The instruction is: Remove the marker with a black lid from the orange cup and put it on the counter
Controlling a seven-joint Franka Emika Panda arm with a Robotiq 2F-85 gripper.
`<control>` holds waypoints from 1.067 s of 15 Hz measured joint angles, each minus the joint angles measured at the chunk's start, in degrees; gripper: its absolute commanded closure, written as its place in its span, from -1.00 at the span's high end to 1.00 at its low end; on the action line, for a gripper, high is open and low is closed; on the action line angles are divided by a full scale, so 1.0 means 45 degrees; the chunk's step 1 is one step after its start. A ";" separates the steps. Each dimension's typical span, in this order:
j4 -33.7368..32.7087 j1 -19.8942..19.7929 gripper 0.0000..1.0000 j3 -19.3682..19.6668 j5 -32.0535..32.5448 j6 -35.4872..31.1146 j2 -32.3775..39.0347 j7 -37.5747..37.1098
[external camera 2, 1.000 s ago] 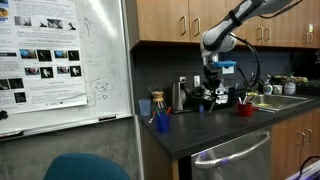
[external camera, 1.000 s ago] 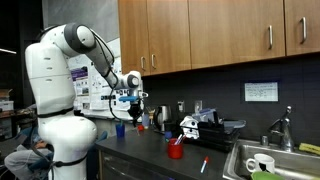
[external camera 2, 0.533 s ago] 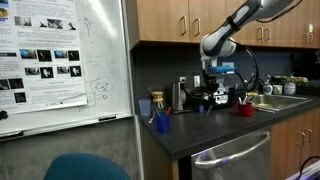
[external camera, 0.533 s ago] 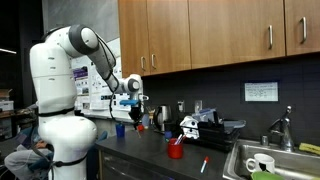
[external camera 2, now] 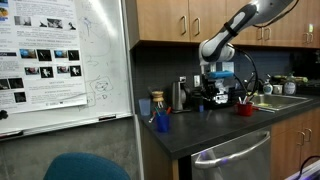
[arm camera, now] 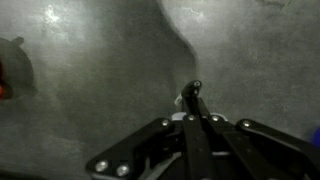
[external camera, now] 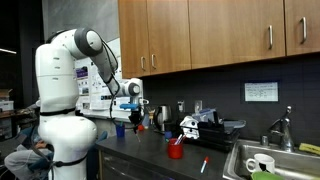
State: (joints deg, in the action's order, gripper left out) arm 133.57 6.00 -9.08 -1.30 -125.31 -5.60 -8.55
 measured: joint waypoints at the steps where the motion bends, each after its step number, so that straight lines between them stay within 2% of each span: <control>1: 0.0000 0.0002 -0.98 -0.0001 0.0000 -0.0024 0.0059 0.0000; 13: 0.0000 0.0004 -0.96 -0.0001 0.0017 -0.0066 0.0257 -0.0001; 14: -0.0001 0.0004 -0.43 -0.0001 0.0027 -0.0066 0.0271 -0.0001; 16: -0.0001 0.0006 -0.34 -0.0001 0.0043 -0.0065 0.0299 -0.0001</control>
State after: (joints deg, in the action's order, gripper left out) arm 133.57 6.03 -9.08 -1.11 -125.60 -4.25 -8.55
